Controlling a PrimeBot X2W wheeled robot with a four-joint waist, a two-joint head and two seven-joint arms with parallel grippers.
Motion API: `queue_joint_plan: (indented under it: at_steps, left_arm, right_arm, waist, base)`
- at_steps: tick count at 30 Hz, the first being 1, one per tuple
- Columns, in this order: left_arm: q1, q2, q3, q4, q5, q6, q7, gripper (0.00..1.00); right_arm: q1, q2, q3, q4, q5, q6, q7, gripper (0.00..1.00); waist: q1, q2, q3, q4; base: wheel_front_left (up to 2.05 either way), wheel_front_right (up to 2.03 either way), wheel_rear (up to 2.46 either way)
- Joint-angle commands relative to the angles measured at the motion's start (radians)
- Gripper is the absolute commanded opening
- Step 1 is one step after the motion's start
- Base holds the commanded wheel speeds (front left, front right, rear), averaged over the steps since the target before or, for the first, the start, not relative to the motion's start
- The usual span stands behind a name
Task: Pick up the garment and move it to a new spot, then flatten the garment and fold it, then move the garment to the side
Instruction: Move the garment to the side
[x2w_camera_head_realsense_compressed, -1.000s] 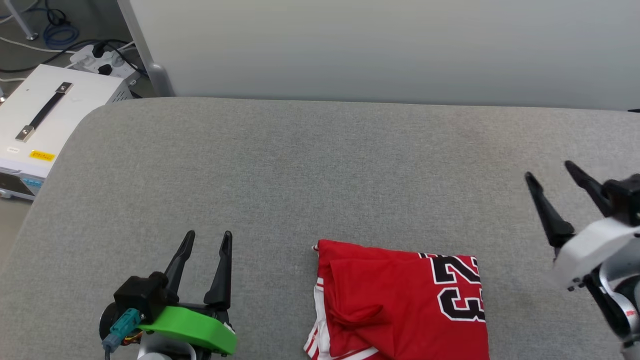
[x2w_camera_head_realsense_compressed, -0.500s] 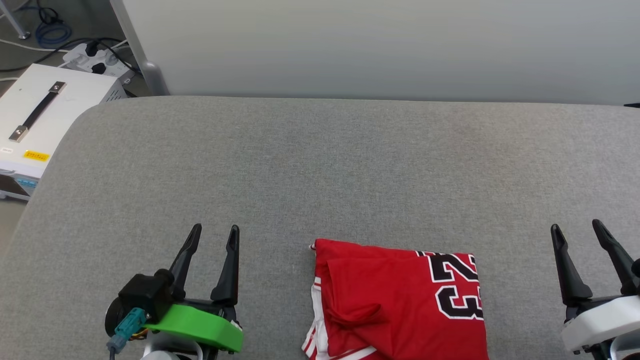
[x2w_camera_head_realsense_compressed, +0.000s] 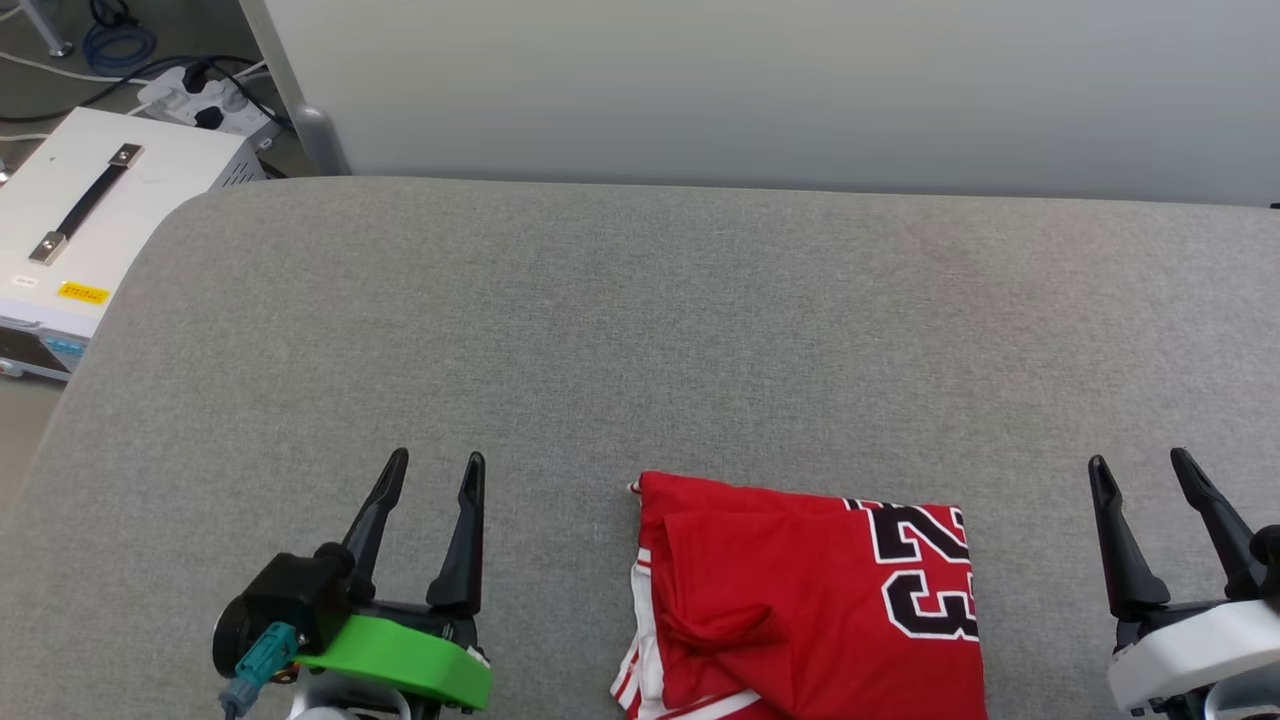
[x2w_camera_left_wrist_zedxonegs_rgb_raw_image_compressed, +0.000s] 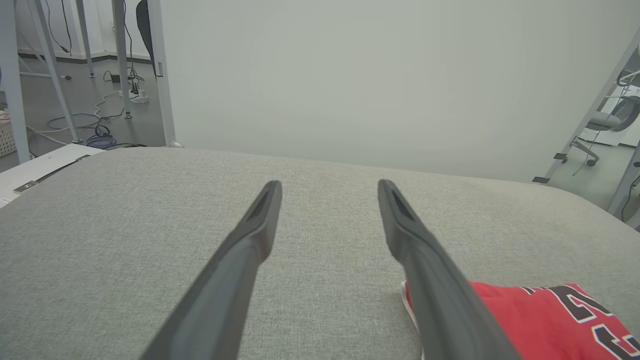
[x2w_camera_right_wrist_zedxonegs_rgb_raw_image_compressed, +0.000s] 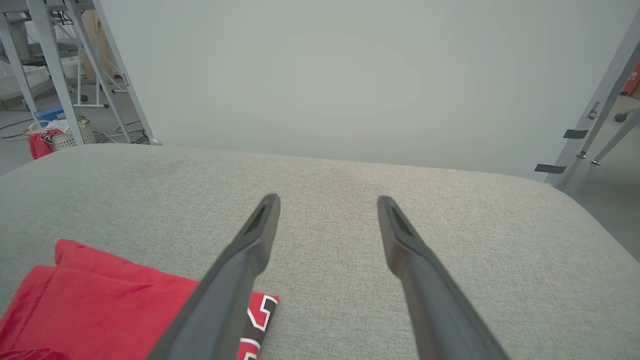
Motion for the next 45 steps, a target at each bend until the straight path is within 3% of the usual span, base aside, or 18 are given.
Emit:
queue_joint_plan:
  at_steps: [1, 5, 18, 27, 28, 29, 40, 45]
  left_arm:
    - [0.004, -0.008, -0.002, -0.005, 0.005, -0.003, -0.006, 1.0]
    - [-0.006, -0.005, -0.008, -0.005, 0.003, -0.003, -0.006, 1.0]
    - [-0.049, 0.0, -0.023, 0.003, -0.005, -0.003, -0.006, 1.0]
    - [-0.069, -0.002, -0.031, 0.017, -0.008, -0.003, -0.006, 1.0]
    - [-0.072, -0.002, -0.032, 0.019, -0.009, -0.003, -0.006, 1.0]
    - [-0.073, -0.002, -0.033, 0.021, -0.01, -0.003, -0.006, 1.0]
    - [-0.065, 0.002, -0.042, 0.023, -0.01, -0.003, -0.006, 1.0]
    - [-0.057, 0.006, -0.062, 0.007, -0.009, -0.003, -0.006, 1.0]
  right_arm:
    - [0.004, 0.003, 0.005, -0.004, 0.0, -0.001, 0.012, 1.0]
    - [0.006, 0.007, 0.034, 0.006, 0.021, -0.001, 0.07, 1.0]
    - [-0.004, 0.063, 0.124, 0.122, 0.063, -0.001, 0.408, 1.0]
    - [-0.028, 0.08, 0.158, 0.201, 0.052, -0.001, 0.53, 1.0]
    - [-0.031, 0.077, 0.166, 0.207, 0.053, -0.001, 0.538, 0.59]
    - [-0.033, 0.075, 0.171, 0.209, 0.053, -0.001, 0.541, 0.01]
    - [-0.09, -0.012, 0.218, 0.169, 0.0, -0.001, 0.482, 0.0]
    - [-0.139, -0.115, 0.267, 0.106, -0.042, -0.001, 0.471, 0.0]
  waist:
    - [0.0, 0.0, 0.006, 0.004]
    - [0.0, 0.0, 0.027, 0.013]
    - [0.0, 0.0, 0.106, 0.05]
    - [0.0, 0.0, 0.131, 0.068]
    - [0.0, 0.0, 0.132, 0.069]
    - [0.0, 0.0, 0.133, 0.07]
    - [0.0, 0.0, 0.101, 0.026]
    - [0.0, 0.0, 0.084, -0.051]
  base:
    - [0.0, 0.0, 0.0]
    - [0.0, 0.0, 0.0]
    - [0.0, 0.0, 0.0]
    - [0.0, 0.0, 0.0]
    - [0.0, 0.0, 0.0]
    - [0.0, 0.0, 0.0]
    - [0.0, 0.0, 0.0]
    - [0.0, 0.0, 0.0]
